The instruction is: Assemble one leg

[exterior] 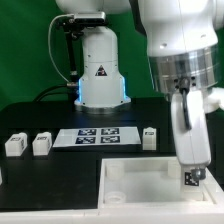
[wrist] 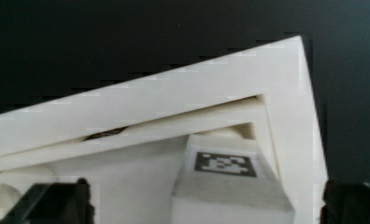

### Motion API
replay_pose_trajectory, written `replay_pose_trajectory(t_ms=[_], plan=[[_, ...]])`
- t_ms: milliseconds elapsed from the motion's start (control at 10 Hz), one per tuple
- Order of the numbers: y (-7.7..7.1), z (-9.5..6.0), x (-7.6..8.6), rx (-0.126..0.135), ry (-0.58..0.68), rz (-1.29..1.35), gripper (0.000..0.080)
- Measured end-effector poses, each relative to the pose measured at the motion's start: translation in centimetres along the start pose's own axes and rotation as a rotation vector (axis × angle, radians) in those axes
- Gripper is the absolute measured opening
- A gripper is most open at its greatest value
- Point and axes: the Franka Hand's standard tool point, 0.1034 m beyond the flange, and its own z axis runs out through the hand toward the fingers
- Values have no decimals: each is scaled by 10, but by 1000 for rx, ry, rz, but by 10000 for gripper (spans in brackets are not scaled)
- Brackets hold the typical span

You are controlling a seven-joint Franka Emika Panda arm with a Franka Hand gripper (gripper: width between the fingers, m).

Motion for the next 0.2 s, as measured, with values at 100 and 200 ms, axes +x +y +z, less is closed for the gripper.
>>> replay_pose_trajectory(t_ms=[100,200], plan=[[-1,-5,-1,6,-4,-8,649],[-1,-4,0,1,-2,-7,649]])
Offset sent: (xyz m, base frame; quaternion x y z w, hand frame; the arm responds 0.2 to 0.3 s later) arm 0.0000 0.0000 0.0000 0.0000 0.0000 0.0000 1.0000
